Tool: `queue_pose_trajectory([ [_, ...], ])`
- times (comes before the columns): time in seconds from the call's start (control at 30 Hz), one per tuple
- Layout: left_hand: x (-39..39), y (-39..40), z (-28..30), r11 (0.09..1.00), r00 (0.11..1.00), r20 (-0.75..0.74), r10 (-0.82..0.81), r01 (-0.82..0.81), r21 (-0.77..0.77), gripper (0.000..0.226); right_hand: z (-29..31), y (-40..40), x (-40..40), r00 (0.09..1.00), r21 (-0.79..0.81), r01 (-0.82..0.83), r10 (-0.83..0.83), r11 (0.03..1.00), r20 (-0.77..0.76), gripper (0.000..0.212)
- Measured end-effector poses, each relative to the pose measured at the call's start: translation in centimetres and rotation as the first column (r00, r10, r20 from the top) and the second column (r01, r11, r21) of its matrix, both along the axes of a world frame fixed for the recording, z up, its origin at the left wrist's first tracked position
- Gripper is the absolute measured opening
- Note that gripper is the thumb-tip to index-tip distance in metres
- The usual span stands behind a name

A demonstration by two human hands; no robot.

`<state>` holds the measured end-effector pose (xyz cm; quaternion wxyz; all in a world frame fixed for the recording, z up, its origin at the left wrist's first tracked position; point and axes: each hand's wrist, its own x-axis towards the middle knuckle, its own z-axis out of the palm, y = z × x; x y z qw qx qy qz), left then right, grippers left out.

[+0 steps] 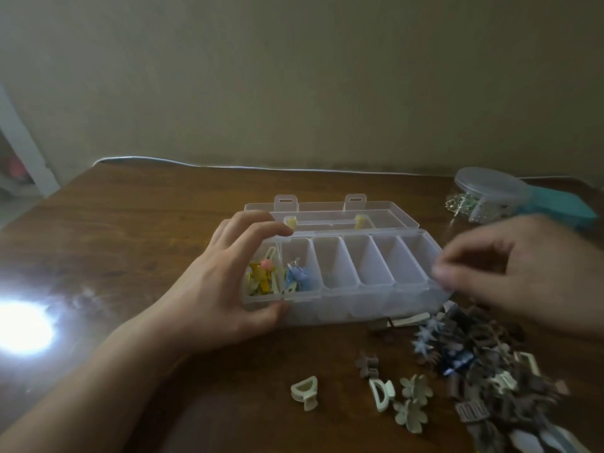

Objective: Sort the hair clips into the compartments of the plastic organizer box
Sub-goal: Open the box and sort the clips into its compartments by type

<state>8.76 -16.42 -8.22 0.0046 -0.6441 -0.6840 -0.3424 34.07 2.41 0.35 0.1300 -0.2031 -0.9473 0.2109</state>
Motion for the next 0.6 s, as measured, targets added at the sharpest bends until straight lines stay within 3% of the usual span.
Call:
queue_pose_trajectory([
  [0.03, -0.1, 0.0, -0.1, 1.000, 1.000, -0.004, 0.015, -0.015, 0.003, 0.072, 0.1, 0.3, 0.3, 0.987, 0.037, 0.011, -0.017, 0.999, 0.159, 0.006],
  [0.07, -0.1, 0.1, -0.2, 0.999, 0.999, -0.008, 0.033, -0.033, 0.007, 0.070, 0.2, 0.2, 0.3, 0.964, 0.078, 0.007, -0.027, 0.997, 0.263, 0.013],
  [0.2, -0.3, 0.4, -0.6, 0.993, 0.993, 0.000, 0.115, -0.115, 0.023, 0.063, -0.3, -1.2, -0.6, 0.882, 0.193, 0.007, -0.097, 0.981, 0.460, 0.015],
  [0.37, -0.3, 0.6, -1.0, 0.994, 0.994, 0.024, 0.107, -0.108, 0.034, 0.062, -2.5, -1.8, -2.5, 0.860, 0.366, -0.030, -0.163, 0.930, 0.484, 0.030],
  [0.6, -0.9, 0.1, -0.4, 0.995, 0.997, 0.033, 0.063, -0.065, 0.069, 0.064, -4.2, -2.6, -3.4, 0.907, 0.400, -0.121, -0.063, 0.908, 0.417, 0.008],
])
